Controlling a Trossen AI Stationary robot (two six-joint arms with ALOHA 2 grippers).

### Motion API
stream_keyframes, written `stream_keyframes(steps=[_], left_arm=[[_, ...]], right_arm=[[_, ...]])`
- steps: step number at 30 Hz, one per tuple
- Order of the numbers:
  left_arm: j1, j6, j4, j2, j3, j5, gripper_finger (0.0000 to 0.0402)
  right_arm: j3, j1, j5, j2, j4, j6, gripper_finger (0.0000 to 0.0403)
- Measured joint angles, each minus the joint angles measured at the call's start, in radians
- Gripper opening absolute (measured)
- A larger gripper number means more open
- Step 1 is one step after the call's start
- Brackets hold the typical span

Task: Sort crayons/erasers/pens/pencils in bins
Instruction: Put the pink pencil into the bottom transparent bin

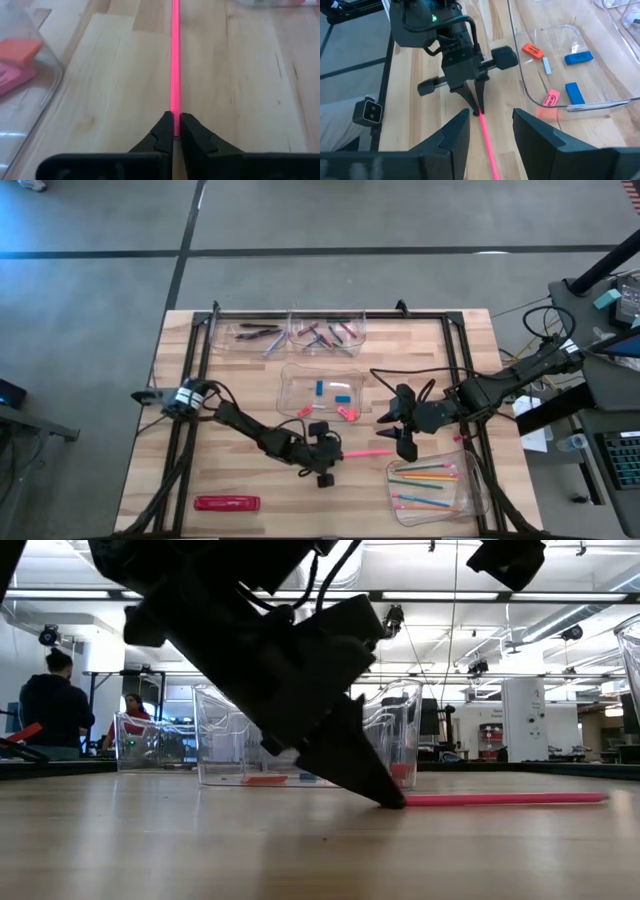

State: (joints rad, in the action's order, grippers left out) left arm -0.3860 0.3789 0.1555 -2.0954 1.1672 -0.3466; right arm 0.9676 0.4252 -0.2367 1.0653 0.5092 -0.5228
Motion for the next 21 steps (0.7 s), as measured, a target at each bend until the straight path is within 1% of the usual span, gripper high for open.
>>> stream_keyframes(steps=[4, 10, 15, 18, 21], left_arm=[[-0.027, 0.013, -0.069, 0.043, -0.003, -0.002, 0.0002], [-0.072, 0.087, -0.21, 0.084, -0.003, -0.012, 0.0001], [-0.104, 0.115, -0.254, 0.095, -0.002, -0.024, 0.0001], [-0.121, 0.135, -0.282, 0.11, -0.003, -0.028, 0.0], [-0.137, 0.139, -0.331, 0.142, -0.003, -0.056, 0.0]], right_arm=[[0.0, 0.0, 0.0, 0.0, 0.001, 0.001, 0.0139], [0.0, 0.0, -0.001, 0.0, -0.002, 0.002, 0.0139], [-0.001, 0.0, -0.004, 0.0, -0.016, 0.008, 0.0139], [-0.001, 0.0, -0.032, 0.0, -0.022, 0.01, 0.0139], [-0.003, 0.0, -0.037, 0.0, -0.023, 0.009, 0.0139]])
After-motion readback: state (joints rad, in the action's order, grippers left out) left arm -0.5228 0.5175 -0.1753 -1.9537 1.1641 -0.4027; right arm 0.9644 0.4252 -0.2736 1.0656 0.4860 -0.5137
